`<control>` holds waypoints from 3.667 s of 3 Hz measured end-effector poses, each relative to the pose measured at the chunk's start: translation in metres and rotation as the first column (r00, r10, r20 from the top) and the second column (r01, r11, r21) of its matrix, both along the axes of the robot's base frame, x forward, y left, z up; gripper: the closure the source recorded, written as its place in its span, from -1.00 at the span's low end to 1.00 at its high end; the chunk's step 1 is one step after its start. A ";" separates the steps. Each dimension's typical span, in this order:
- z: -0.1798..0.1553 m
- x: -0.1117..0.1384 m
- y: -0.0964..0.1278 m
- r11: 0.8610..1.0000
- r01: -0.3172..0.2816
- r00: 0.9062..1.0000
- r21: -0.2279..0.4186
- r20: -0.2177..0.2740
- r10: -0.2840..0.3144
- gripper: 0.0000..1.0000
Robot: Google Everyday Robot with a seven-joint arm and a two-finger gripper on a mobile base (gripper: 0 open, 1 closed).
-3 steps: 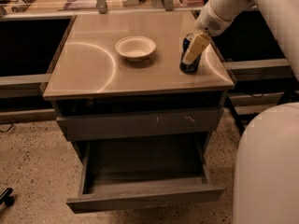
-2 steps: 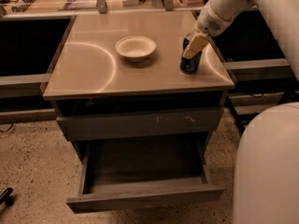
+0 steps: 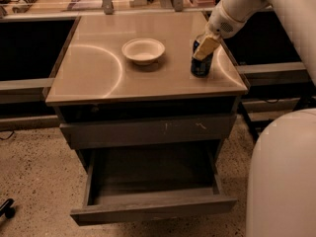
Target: Place pepsi can into middle drawer
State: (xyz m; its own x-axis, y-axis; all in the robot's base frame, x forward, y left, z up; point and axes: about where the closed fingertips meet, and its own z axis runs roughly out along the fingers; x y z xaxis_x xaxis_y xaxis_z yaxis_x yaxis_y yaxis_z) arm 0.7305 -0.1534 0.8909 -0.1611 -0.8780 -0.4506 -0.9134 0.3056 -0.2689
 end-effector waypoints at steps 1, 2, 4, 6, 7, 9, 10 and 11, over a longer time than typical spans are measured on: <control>0.000 0.000 0.000 1.000 0.000 1.000 0.000 0.000 0.000 1.00; -0.001 -0.003 0.002 1.000 -0.014 1.000 0.003 -0.003 0.014 1.00; 0.024 -0.066 0.018 0.990 -0.137 0.991 -0.016 0.002 0.137 1.00; 0.057 -0.168 0.026 0.974 -0.227 0.974 0.005 -0.010 0.227 1.00; 0.060 -0.177 0.025 0.974 -0.228 0.974 0.009 -0.011 0.228 1.00; 0.026 -0.203 0.029 0.971 -0.240 0.971 -0.011 0.002 0.240 1.00; -0.016 -0.225 0.032 0.977 -0.210 0.977 0.017 0.042 0.210 1.00; -0.104 -0.244 0.038 0.983 -0.176 0.984 0.048 0.027 0.174 1.00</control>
Offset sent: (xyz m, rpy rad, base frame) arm -0.0103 0.0016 0.0058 0.0067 -0.0034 0.0292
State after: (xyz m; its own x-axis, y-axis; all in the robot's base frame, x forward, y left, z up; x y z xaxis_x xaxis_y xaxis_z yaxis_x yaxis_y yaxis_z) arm 0.4867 -0.1151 0.7868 0.0040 -0.8679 -0.4967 -0.9477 0.1552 -0.2789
